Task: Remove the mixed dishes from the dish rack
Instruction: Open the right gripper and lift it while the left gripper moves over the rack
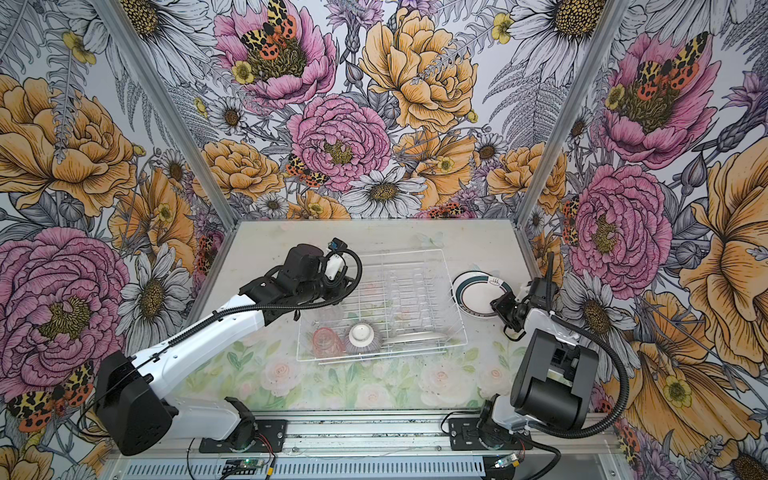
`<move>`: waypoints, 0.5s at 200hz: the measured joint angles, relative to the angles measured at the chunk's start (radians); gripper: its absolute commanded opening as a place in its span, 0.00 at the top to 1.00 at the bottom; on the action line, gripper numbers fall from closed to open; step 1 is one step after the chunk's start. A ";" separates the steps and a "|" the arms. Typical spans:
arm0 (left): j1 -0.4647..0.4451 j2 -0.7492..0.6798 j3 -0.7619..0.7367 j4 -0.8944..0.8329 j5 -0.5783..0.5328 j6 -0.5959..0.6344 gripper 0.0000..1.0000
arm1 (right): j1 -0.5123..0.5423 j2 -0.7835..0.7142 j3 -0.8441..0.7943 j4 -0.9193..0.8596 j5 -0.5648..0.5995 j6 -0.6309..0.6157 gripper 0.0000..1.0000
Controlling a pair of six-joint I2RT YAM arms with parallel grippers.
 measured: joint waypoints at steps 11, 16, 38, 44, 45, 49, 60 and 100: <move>0.000 0.000 0.000 0.000 0.000 0.000 0.53 | 0.000 -0.011 0.000 -0.023 0.016 -0.014 0.59; 0.000 0.000 0.000 0.000 0.000 0.000 0.53 | 0.000 -0.016 0.000 -0.034 0.024 -0.021 0.59; 0.000 0.000 0.000 0.000 0.000 0.000 0.53 | 0.000 -0.029 0.005 -0.072 0.051 -0.046 0.59; 0.000 0.000 0.000 0.000 0.000 0.000 0.53 | 0.000 -0.029 0.006 -0.078 0.057 -0.050 0.59; 0.000 0.000 0.000 0.000 0.000 0.000 0.53 | 0.000 -0.029 0.006 -0.080 0.059 -0.052 0.59; 0.000 0.000 0.000 0.000 0.000 0.000 0.53 | 0.000 -0.029 0.006 -0.084 0.061 -0.055 0.59; 0.000 0.000 0.000 0.000 0.000 0.000 0.53 | 0.000 -0.029 0.010 -0.098 0.072 -0.066 0.59; 0.000 0.000 0.000 0.000 0.000 0.000 0.53 | 0.001 -0.024 0.023 -0.118 0.089 -0.090 0.58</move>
